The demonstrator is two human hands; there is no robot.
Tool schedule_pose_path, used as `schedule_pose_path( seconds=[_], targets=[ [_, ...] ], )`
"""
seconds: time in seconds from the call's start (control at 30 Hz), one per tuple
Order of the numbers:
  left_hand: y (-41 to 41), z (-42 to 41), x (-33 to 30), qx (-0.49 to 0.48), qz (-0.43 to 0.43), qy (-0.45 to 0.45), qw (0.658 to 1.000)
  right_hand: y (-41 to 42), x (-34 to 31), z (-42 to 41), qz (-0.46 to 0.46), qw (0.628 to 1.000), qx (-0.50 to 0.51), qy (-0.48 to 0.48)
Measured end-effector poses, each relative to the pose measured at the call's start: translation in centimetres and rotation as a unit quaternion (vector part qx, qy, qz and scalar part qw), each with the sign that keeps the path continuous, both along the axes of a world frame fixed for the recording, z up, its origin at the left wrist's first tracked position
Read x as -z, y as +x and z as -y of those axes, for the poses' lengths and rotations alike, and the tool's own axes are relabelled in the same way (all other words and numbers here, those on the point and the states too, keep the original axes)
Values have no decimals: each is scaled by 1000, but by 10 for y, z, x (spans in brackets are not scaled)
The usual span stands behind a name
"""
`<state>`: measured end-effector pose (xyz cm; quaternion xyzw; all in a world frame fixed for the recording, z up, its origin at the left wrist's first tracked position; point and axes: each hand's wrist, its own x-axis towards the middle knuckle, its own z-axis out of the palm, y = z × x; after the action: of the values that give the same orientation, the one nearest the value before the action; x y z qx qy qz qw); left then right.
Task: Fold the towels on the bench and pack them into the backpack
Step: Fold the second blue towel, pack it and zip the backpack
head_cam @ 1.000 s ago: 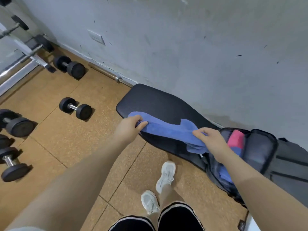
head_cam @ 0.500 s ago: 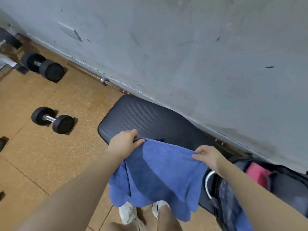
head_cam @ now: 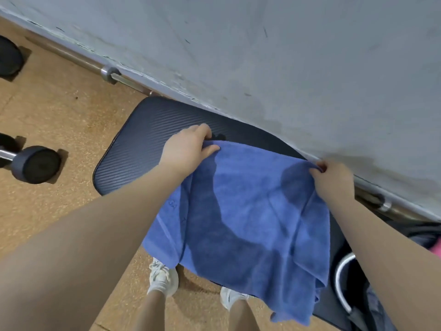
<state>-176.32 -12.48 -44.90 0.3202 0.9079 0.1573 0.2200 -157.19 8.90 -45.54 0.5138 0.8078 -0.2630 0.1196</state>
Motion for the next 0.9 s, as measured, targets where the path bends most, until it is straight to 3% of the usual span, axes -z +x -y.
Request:
schedule_pose_path(
  seconds=[0.13,0.2,0.33,0.47,0.6,0.7,0.8,0.9],
  targets=[
    [-5,36,8,-21,15,-1,1000,-7,-5,28,108,986,-79,94],
    [1,65,7,-56,21,8,998,-19,-10,59,20,980,-163,111],
    [27,115,-2,-165,95,-1,982,-64,-23,131,-107,935,-338,20],
    [67,137,0,-282,181,-49,941,-111,-25,188,-100,890,-444,-30],
    [88,129,10,-292,194,-71,934,-150,-11,206,-71,888,-453,22],
    [90,120,15,-311,170,-88,931,-168,3,202,24,885,-461,65],
    [91,121,18,-342,192,-38,919,-175,11,200,69,877,-467,83],
    [83,136,15,-360,200,5,911,-178,11,200,77,891,-446,41]
  ],
)
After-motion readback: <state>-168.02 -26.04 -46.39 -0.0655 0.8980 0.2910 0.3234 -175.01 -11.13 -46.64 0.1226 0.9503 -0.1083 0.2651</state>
